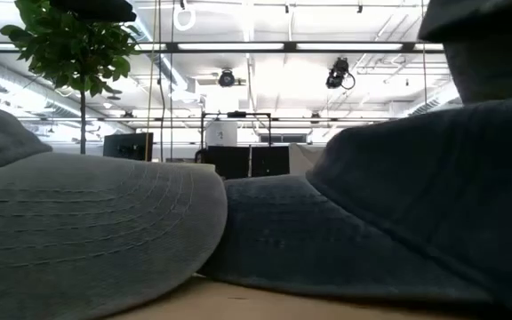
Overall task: Pick & Place hat
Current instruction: Put the right gray cap into the transparent bin
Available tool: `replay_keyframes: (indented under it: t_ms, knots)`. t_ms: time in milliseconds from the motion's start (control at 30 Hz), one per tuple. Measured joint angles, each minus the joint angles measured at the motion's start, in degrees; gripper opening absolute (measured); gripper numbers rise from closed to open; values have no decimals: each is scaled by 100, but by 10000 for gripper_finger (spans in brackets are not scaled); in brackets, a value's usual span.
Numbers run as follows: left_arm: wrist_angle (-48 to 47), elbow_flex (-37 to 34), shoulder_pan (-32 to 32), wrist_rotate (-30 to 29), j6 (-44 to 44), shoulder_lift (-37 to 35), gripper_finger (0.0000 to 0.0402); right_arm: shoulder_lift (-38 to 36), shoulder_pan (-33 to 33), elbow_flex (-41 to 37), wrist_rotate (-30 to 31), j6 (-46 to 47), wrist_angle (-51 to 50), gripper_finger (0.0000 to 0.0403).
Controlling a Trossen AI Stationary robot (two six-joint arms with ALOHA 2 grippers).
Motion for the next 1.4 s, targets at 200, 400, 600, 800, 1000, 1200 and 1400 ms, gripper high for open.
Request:
replay_keyframes:
  t_ms: [200, 400, 600, 800, 1000, 1200, 1400]
  knots:
    - [4, 0, 0, 0, 34, 0, 156, -34, -114, 722, 1473, -143, -1104, 10]
    - [7, 0, 0, 0, 37, -2, 156, -81, -437, 1083, 2564, -1079, -1118, 10]
    - [9, 0, 1, -2, 35, -1, 156, -79, -929, 1009, 5384, -1847, -1061, 11]
    - [3, 0, 2, -2, 33, 0, 156, -79, -1619, 752, 5612, -1859, -870, 11]
    - [-4, 0, 0, -2, 33, -2, 156, -77, -2036, -46, 5094, -1912, -679, 11]
    - [-51, 0, 1, -2, 43, -2, 156, -72, -2092, -994, 4849, -2703, -231, 11]
    - [-81, 0, 0, -2, 39, -1, 156, -72, -1896, -1487, 4863, -2908, -95, 11]
